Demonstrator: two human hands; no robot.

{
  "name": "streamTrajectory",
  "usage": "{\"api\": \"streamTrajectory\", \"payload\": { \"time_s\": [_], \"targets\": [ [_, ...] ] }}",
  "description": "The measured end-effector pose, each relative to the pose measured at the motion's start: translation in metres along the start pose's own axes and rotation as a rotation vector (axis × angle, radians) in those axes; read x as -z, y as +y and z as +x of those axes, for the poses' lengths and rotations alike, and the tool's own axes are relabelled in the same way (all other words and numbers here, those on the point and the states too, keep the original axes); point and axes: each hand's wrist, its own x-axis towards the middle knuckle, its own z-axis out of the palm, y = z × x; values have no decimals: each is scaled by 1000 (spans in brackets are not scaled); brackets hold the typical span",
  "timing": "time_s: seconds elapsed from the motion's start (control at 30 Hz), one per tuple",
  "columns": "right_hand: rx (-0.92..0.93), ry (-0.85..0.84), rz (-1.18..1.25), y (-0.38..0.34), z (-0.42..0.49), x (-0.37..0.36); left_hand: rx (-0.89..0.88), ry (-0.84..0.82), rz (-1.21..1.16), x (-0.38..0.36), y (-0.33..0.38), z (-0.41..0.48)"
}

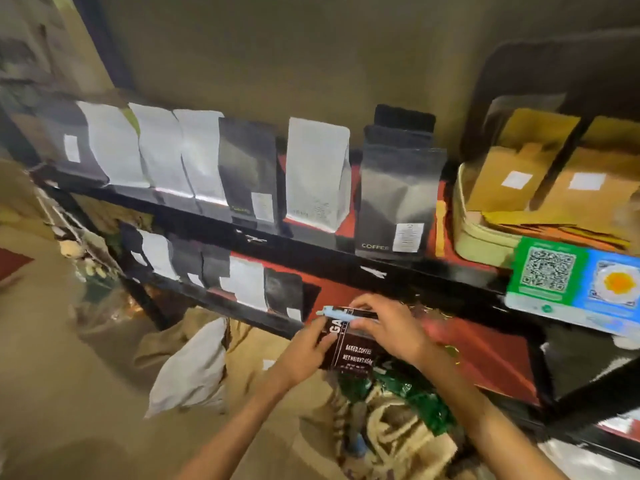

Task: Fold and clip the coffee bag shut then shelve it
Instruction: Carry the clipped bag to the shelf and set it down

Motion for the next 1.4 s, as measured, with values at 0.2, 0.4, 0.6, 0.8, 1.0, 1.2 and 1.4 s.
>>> {"api": "streamTrajectory", "payload": {
  "time_s": [0.2,0.4,0.6,0.8,1.0,1.2,1.4],
  "targets": [
    [-229,209,-75,-17,81,-62,-325,-25,751,94,-82,110],
    [-328,194,-183,-12,132,-92,-321,-158,766,121,-142,185],
    [-384,159,-163,23,153,-133,-593,-8,1329,103,-174,200],
    [-343,209,-122,40,161,-152,-651,-76,1832,105,-182,193],
    [-342,251,-29,41,162,-159,-565,-258,1851,107,-161,198],
    [-363,239,25,46,166,-160,-406,-135,1060,109,-158,209],
    [-374,228,9,49,169,-161,-286,-90,779,105,-163,209]
  ]
}}
